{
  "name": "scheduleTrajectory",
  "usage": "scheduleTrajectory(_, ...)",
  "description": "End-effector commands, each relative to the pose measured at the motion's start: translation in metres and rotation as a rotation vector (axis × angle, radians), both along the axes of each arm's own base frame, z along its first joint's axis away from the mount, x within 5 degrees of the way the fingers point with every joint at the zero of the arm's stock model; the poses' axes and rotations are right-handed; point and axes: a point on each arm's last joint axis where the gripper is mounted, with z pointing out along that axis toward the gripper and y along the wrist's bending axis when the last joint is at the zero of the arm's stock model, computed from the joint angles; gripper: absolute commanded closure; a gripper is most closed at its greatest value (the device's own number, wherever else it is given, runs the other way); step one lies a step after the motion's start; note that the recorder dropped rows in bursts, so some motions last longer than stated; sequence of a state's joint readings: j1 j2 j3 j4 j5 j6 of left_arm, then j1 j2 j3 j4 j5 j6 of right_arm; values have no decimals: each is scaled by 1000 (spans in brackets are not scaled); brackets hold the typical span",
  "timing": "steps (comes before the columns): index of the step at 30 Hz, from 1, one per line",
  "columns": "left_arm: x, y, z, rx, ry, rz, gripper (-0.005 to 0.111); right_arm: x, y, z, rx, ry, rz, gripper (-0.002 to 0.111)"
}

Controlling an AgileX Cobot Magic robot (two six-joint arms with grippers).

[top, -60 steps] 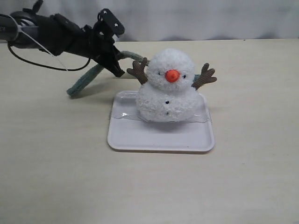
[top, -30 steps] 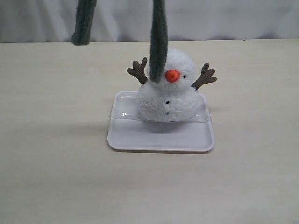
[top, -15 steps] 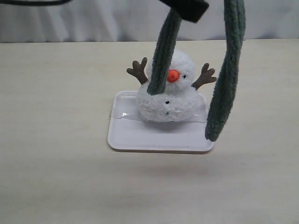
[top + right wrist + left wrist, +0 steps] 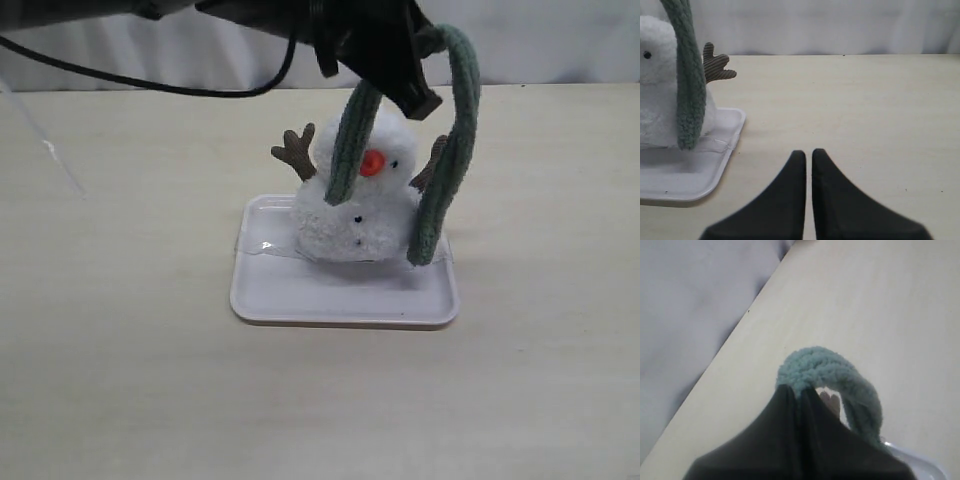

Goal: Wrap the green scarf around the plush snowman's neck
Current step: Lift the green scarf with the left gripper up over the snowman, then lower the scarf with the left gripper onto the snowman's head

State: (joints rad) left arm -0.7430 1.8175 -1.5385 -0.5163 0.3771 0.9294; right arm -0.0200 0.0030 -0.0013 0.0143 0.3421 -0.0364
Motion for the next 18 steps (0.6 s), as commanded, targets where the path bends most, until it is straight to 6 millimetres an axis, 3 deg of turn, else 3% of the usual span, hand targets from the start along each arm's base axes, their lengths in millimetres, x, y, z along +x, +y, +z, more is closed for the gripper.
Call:
scheduleTrajectory(1,10,-1,-17,64,-22,34,107,0,0,0,1,-1,-1,104)
scheduleTrajectory(7,18,9,-19,134,-52,115,107,0,0,0,1,-1,-1,104)
scheduleTrajectory(12,35,36,-26,152,61,287,107,0,0,0,1,-1,-1,104)
scheduleTrajectory(18,42,61,-37,243,195,384,107,0,0,0,1,-1,-1,104)
